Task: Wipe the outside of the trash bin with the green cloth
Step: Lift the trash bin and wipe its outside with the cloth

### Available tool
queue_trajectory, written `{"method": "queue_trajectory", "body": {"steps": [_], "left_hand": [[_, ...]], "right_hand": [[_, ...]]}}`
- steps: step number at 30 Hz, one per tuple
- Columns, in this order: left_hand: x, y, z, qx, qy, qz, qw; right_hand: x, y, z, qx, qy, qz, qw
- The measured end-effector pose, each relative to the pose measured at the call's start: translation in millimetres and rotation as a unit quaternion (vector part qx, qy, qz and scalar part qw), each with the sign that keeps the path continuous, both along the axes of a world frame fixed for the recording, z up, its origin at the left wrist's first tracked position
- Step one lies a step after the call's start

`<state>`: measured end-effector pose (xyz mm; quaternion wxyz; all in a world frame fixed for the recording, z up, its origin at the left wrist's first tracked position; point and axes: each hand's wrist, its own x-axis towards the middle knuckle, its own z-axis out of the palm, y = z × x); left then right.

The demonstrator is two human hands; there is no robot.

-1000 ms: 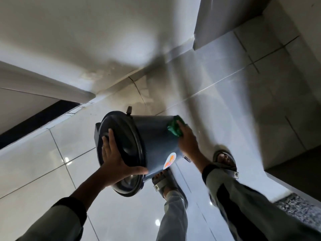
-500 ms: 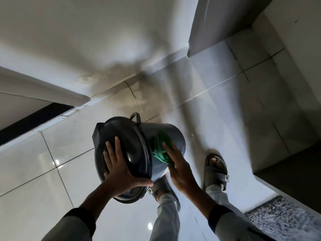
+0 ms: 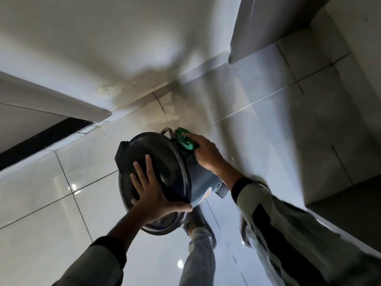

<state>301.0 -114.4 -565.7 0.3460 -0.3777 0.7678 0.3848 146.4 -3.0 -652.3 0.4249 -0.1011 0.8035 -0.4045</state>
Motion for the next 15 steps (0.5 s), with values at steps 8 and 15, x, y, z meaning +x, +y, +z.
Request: {"method": "queue_trajectory", "body": {"steps": [8, 15], "left_hand": [[-35.3, -10.7, 0.5, 0.009, -0.031, 0.045, 0.998], [-35.3, 35.3, -4.4, -0.015, -0.024, 0.049, 0.998]], "right_hand": [[148.9, 83.8, 33.8, 0.027, 0.038, -0.082, 0.996], [117.8, 116.1, 21.7, 0.239, -0.02, -0.291, 0.926]]}}
